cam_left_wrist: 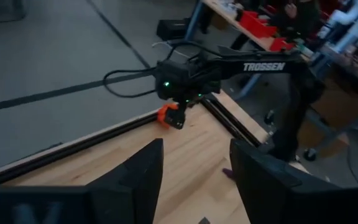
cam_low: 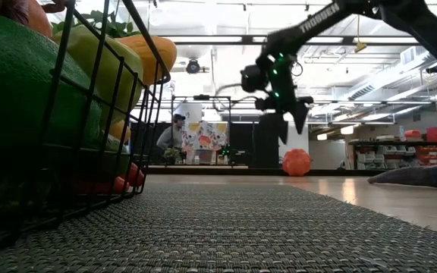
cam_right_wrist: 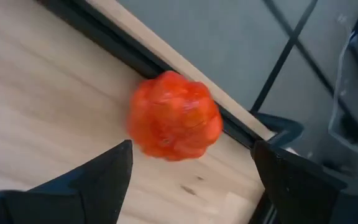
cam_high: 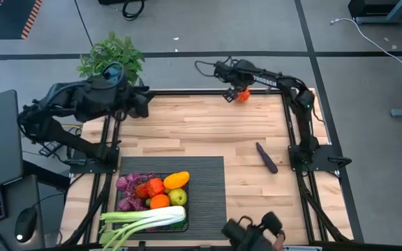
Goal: Build produce basket
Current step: Put the orange pumpkin into the wire basket
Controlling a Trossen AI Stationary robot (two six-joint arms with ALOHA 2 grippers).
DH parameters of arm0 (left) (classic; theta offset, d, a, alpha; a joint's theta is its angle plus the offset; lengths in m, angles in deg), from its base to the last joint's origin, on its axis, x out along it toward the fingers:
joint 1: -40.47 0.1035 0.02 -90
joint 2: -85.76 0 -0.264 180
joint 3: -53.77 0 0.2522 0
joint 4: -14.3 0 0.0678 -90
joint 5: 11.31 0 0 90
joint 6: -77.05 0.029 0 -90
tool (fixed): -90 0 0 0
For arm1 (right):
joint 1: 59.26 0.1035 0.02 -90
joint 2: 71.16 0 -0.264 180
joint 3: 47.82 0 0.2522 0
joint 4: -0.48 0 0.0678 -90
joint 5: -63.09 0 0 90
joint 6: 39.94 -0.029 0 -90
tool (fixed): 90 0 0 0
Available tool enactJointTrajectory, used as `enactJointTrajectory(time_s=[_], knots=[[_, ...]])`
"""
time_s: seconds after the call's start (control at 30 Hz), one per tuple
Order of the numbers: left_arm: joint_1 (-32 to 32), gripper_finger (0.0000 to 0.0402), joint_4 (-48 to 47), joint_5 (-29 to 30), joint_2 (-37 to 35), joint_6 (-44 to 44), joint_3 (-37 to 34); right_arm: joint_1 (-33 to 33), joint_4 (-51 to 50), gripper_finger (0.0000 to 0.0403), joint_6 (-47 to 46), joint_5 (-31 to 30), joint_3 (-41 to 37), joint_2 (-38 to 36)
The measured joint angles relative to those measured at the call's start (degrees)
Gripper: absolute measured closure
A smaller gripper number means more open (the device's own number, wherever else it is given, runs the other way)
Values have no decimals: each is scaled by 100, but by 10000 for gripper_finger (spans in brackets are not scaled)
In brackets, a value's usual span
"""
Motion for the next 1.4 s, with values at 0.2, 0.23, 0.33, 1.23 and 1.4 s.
enactJointTrajectory(time_s=[0.2,0.23,0.33,1.23,1.4], knots=[[302,181,8,-42,168,-44,0,-550,402,61,225,768,-328,0],[331,177,0,-48,190,-45,0,-595,496,59,275,877,-369,0],[409,165,5,-46,260,-47,0,-669,799,50,446,1075,-463,0],[474,150,38,-201,343,-51,-2,-667,1274,48,614,2095,-1233,-17],[474,155,-60,-241,291,11,-2,-322,1246,48,457,3000,-1142,-306]])
